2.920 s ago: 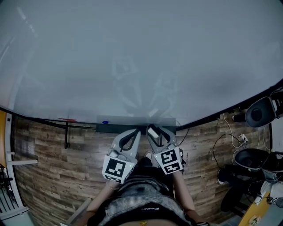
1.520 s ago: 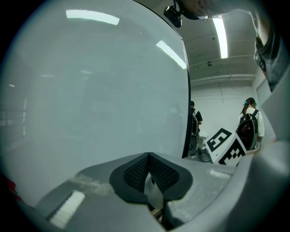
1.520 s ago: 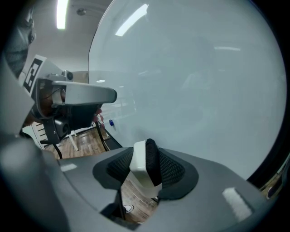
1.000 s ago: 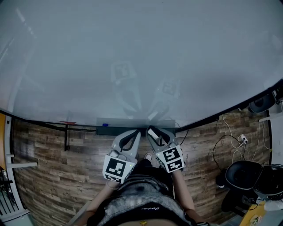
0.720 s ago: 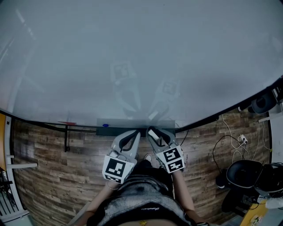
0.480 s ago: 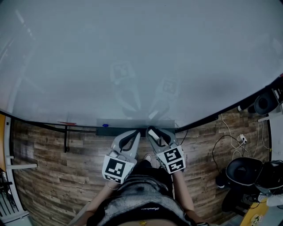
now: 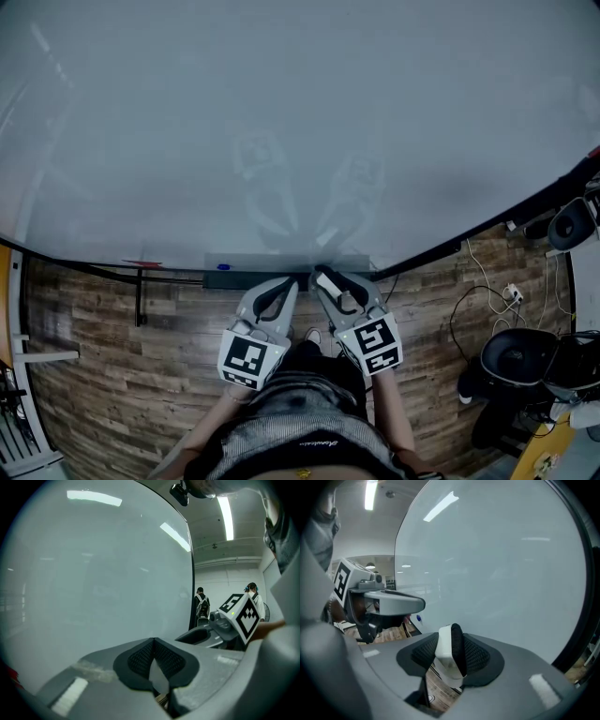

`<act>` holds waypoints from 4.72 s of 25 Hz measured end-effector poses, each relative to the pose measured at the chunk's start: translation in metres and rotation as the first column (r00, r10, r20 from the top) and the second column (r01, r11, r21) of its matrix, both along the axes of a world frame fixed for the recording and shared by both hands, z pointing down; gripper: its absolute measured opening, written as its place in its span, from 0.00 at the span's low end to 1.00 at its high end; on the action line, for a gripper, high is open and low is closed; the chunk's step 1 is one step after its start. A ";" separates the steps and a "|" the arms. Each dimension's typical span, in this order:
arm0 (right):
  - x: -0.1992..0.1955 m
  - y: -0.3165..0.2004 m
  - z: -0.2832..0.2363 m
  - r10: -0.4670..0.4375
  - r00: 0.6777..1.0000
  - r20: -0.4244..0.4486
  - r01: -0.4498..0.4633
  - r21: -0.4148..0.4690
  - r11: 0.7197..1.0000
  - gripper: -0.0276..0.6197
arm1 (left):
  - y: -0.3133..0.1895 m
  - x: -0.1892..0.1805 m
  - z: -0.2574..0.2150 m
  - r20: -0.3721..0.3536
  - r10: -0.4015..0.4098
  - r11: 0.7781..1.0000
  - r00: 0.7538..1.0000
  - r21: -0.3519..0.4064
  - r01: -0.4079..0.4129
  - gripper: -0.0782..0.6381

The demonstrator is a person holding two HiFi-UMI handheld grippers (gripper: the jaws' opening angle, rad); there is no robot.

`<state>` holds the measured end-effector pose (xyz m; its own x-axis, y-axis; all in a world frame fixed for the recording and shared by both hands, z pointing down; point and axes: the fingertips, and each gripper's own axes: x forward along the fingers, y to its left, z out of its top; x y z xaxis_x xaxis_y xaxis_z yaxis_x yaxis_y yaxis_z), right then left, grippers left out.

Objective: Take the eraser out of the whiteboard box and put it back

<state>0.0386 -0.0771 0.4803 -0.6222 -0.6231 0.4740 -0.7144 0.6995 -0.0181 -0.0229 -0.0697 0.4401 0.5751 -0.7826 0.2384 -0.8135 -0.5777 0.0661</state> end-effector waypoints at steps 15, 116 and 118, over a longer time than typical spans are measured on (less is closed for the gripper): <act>-0.004 0.010 -0.061 -0.040 0.999 -0.012 0.041 0.086 0.995 0.30 | 0.004 0.004 0.002 0.002 0.014 1.000 1.000 -0.004 -0.014 0.11; -0.001 -0.006 0.027 -0.067 0.997 -0.022 0.065 -0.108 0.992 0.30 | 0.003 -0.002 0.015 0.009 -0.018 0.999 1.000 -0.042 0.019 0.11; -0.001 -0.007 0.033 -0.063 0.998 -0.020 0.061 -0.117 0.991 0.30 | 0.003 -0.003 0.015 0.009 -0.019 0.999 1.000 -0.043 0.020 0.11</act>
<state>0.0377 -0.0838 0.5134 -0.6455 -0.5237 0.5560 -0.6710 0.7366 -0.0852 -0.0258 -0.0668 0.4549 0.5575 -0.7826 0.2771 -0.8253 -0.5585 0.0831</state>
